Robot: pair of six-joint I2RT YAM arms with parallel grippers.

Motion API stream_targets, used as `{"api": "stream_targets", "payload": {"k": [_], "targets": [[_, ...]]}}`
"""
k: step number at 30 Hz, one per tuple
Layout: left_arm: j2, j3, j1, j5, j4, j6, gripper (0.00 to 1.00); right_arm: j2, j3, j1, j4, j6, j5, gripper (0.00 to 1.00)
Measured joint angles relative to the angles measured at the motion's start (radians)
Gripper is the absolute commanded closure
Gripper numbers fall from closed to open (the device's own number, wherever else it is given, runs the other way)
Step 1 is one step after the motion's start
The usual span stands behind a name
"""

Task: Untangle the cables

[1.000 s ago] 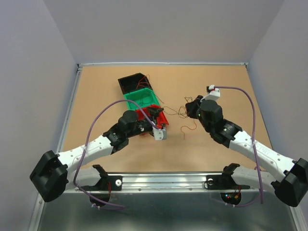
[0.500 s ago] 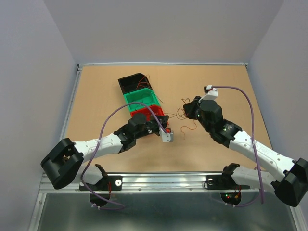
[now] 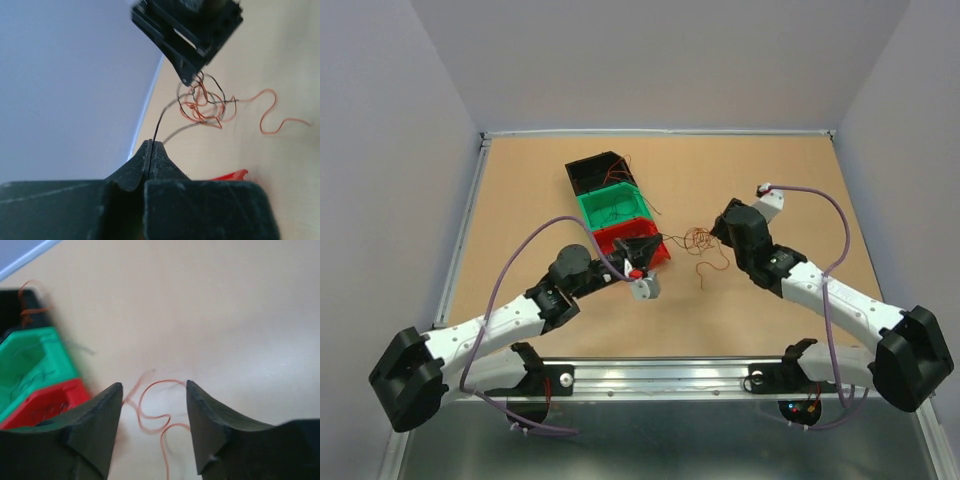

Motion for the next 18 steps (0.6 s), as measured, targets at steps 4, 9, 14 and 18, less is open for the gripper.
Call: {"api": "stream_targets", "payload": {"k": [4,9,14,18], "targets": [[-0.11,-0.011,0.0,0.083,-0.004,-0.05,1.0,0.044,-0.005,-0.166,-0.044,0.074,0.026,0.26],[-0.079,-0.011,0.0,0.156,-0.02,-0.093,1.0,0.011,-0.006,-0.22,-0.073,0.048,-0.028,0.17],[0.017,-0.011,0.0,0.165,-0.072,-0.12,1.0,-0.174,-0.098,-0.22,0.071,-0.105,-0.251,0.09],[0.032,-0.001,0.0,0.143,-0.099,-0.153,1.0,-0.322,-0.224,-0.22,0.249,-0.195,-0.501,0.16]]}}
